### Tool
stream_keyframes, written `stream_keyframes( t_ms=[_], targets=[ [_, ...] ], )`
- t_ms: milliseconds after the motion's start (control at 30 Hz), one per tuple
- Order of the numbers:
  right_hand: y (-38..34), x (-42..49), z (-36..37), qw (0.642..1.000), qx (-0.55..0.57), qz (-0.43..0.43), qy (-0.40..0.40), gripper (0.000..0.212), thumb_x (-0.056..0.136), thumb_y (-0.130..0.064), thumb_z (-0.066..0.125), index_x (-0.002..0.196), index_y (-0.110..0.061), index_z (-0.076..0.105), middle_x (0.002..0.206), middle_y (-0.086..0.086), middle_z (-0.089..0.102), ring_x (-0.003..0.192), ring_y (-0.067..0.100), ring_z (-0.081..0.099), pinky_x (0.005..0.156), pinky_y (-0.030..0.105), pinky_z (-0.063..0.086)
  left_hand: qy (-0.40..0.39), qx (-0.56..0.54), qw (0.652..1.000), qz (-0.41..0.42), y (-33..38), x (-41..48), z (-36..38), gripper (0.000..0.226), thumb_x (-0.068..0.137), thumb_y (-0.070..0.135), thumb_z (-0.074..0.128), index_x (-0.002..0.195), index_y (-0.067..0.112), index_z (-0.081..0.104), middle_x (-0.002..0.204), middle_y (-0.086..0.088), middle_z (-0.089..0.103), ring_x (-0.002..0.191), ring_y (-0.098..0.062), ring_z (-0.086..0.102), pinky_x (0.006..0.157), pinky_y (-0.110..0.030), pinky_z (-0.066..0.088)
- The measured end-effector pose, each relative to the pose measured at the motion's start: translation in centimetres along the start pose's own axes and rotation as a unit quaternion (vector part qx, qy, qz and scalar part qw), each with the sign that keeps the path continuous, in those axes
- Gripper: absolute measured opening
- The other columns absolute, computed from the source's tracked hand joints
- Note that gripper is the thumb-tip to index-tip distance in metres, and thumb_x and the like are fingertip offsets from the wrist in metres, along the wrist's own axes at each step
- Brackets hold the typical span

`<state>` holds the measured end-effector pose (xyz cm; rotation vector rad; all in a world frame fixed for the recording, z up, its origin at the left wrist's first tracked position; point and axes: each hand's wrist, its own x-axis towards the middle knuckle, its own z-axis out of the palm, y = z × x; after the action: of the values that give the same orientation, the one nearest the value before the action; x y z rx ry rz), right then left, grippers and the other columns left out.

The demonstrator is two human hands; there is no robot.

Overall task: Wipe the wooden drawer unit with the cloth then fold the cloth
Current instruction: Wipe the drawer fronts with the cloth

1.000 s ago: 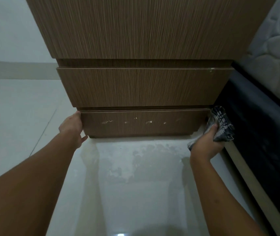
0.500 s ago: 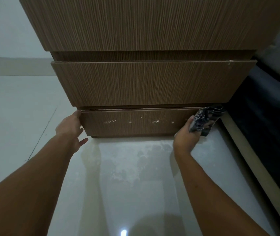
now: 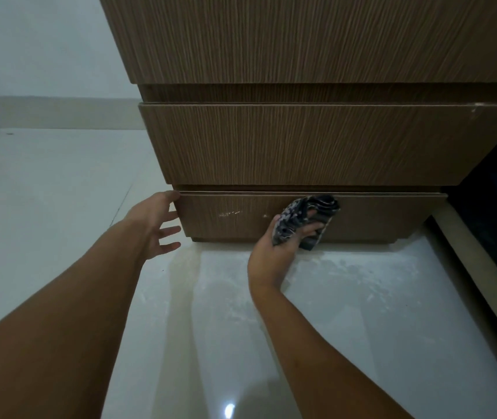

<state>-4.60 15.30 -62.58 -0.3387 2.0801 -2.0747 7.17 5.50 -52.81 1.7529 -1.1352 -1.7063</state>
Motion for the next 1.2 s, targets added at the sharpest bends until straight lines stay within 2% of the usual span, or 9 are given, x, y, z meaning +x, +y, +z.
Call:
stream_keyframes(
  t_ms=[67,233,367,500,700,800,900,1067,1200],
  targets=[
    [-0.3,-2.0,1.2,0.999,-0.009,0.012,-0.044,0.084,0.101,-0.030,0.047,0.141,-0.040,-0.027,0.162,0.013,0.015,0.145,0.024,0.025,0.109,0.018,0.023,-0.012,0.018,1.000,-0.003,0.4,0.1,-0.4,0.034,0.097,0.035,0.052,0.128,0.023,0.048,0.135,-0.006,0.055,0.120,-0.032,0.053,0.098,-0.050,0.046],
    [-0.6,-6.1,3.5,0.985,-0.056,-0.006,-0.160,0.087,0.099,-0.024,0.049,0.139,-0.052,-0.023,0.162,0.014,0.015,0.145,0.022,0.026,0.115,0.026,0.023,-0.035,0.063,0.997,-0.006,1.0,0.5,-1.1,0.038,0.095,0.037,0.054,0.130,0.020,0.051,0.132,-0.004,0.057,0.116,-0.030,0.055,0.100,-0.050,0.045],
    [-1.2,-8.3,4.8,0.966,-0.089,-0.011,-0.243,0.098,0.099,-0.018,0.050,0.111,-0.076,-0.029,0.162,0.014,0.015,0.146,0.022,0.025,0.116,0.026,0.021,-0.057,0.088,0.994,-0.003,1.0,0.7,-1.8,0.039,0.094,0.040,0.054,0.128,0.021,0.054,0.129,-0.001,0.060,0.117,-0.028,0.054,0.104,-0.053,0.038],
    [-1.0,-9.6,5.6,0.934,-0.102,-0.020,-0.342,0.079,0.098,-0.017,0.050,0.143,-0.054,-0.003,0.164,0.004,0.009,0.145,0.018,0.026,0.113,0.020,0.018,-0.059,0.110,0.992,0.003,1.2,0.8,-1.7,0.039,0.094,0.040,0.053,0.126,0.018,0.054,0.123,-0.002,0.060,0.115,-0.027,0.050,0.110,-0.061,0.025],
    [-0.7,-9.9,4.5,0.895,-0.094,0.016,-0.435,0.046,0.098,-0.026,0.050,0.140,-0.042,0.042,0.133,0.001,0.059,0.112,0.016,0.058,0.097,0.032,0.048,-0.048,0.130,0.990,-0.010,1.5,0.5,-1.5,0.049,0.085,0.046,0.059,0.113,0.007,0.052,0.120,-0.008,0.060,0.110,-0.029,0.054,0.105,-0.049,0.032],
    [-0.6,-10.2,3.3,0.905,-0.043,0.138,-0.400,0.015,0.099,-0.029,0.052,0.107,-0.041,0.057,0.099,-0.016,0.065,0.099,0.009,0.063,0.088,0.023,0.051,-0.047,0.132,0.990,0.005,1.6,0.4,-1.6,0.032,0.095,0.040,0.053,0.118,0.019,0.048,0.121,0.000,0.056,0.114,-0.023,0.042,0.104,-0.053,0.024],
    [0.0,-11.3,2.5,0.934,0.034,0.241,-0.260,0.021,0.099,-0.025,0.052,0.118,-0.027,0.059,0.102,-0.012,0.065,0.094,0.006,0.064,0.068,0.008,0.050,-0.049,0.140,0.989,0.011,1.7,0.1,-1.7,0.042,0.095,0.041,0.054,0.132,0.021,0.050,0.130,-0.003,0.059,0.130,-0.028,0.042,0.104,-0.054,0.024],
    [-1.3,-11.5,3.5,0.915,0.115,0.368,-0.120,0.036,0.099,-0.022,0.052,0.134,-0.016,0.052,0.130,0.008,0.060,0.115,0.027,0.060,0.102,0.042,0.047,-0.043,0.149,0.987,0.042,1.7,0.0,-1.3,0.044,0.100,0.033,0.050,0.139,0.012,0.046,0.141,-0.006,0.052,0.112,-0.017,0.046,0.087,-0.038,0.026],
    [-4.1,-8.8,5.1,0.895,0.110,0.403,-0.157,0.037,0.100,-0.023,0.051,0.135,-0.012,0.049,0.119,0.011,0.061,0.107,0.029,0.060,0.096,0.038,0.047,-0.029,0.151,0.987,0.048,1.6,0.3,-1.2,0.050,0.098,0.035,0.052,0.141,0.010,0.044,0.141,-0.007,0.053,0.116,-0.017,0.047,0.091,-0.039,0.030]
  ],
)
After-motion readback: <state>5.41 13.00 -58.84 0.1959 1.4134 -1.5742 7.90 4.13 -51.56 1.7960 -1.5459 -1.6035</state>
